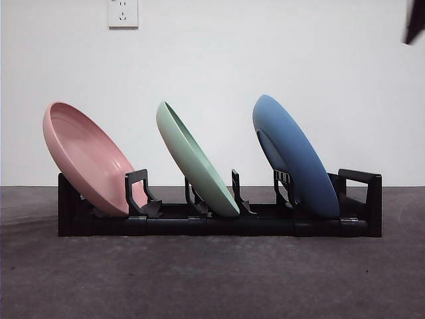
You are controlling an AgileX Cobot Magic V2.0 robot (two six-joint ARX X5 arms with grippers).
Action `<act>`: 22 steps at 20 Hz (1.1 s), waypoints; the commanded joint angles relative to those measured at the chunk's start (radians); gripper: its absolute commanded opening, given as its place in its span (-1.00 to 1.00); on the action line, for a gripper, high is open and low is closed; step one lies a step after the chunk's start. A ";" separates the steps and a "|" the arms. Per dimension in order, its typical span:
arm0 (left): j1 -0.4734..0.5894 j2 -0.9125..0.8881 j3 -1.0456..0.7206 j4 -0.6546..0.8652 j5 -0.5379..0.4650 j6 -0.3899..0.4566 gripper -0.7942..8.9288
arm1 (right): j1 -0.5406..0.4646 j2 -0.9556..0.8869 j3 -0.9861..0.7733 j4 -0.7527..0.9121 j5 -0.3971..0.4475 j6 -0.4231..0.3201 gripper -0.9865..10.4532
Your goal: Place the plate
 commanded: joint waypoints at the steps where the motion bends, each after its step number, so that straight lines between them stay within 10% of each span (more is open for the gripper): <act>1: 0.000 0.005 0.023 0.029 0.005 0.006 -0.26 | 0.053 0.073 0.078 0.042 -0.001 -0.001 -0.17; 22: 0.000 0.005 0.023 0.052 0.005 0.000 -0.26 | 0.300 0.615 0.387 0.291 0.006 0.055 -0.28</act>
